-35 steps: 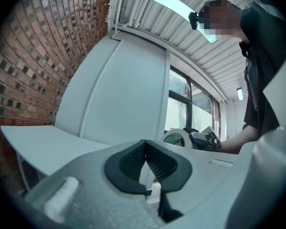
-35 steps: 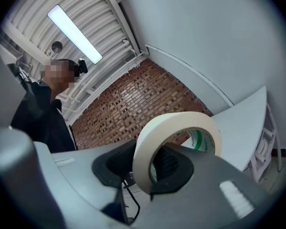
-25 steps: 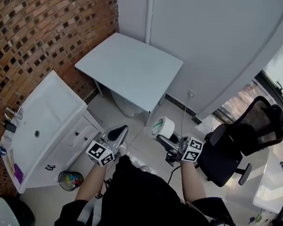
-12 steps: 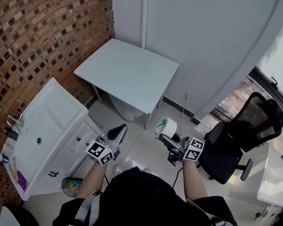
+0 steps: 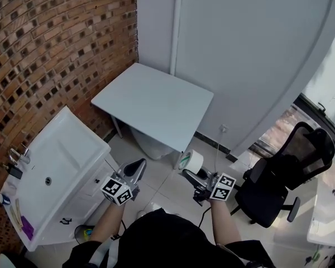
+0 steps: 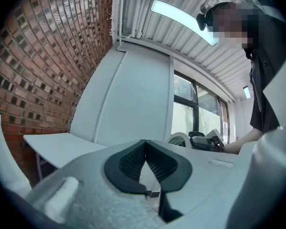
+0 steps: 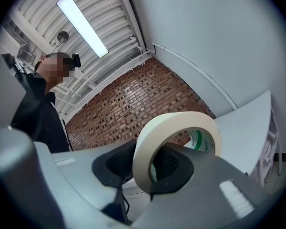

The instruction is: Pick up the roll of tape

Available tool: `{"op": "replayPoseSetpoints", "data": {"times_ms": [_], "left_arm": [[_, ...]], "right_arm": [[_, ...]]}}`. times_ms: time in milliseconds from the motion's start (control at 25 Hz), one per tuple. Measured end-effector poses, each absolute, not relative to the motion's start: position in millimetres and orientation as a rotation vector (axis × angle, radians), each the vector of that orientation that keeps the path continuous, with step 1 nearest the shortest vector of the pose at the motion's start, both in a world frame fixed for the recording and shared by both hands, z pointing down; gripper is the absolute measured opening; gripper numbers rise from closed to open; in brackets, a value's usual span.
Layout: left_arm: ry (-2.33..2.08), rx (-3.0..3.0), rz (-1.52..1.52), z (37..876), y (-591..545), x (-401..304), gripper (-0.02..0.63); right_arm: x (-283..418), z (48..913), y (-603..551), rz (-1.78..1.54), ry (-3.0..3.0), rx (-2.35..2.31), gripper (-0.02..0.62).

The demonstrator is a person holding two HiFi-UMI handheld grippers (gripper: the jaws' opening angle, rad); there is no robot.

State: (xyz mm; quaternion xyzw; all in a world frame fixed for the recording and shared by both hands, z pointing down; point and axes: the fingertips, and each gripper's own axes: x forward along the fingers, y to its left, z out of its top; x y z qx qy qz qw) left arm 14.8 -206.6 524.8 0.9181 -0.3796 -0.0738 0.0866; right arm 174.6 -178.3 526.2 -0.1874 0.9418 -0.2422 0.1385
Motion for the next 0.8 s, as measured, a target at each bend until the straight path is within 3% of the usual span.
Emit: {"op": "replayPoseSetpoints", "data": {"times_ms": [800], "left_arm": [[-1.144,2.745,-0.188,526,-212,-21,0.002]], "right_arm": [[135,533,-177,-0.643,2.833,-0.502,0.106]]}}
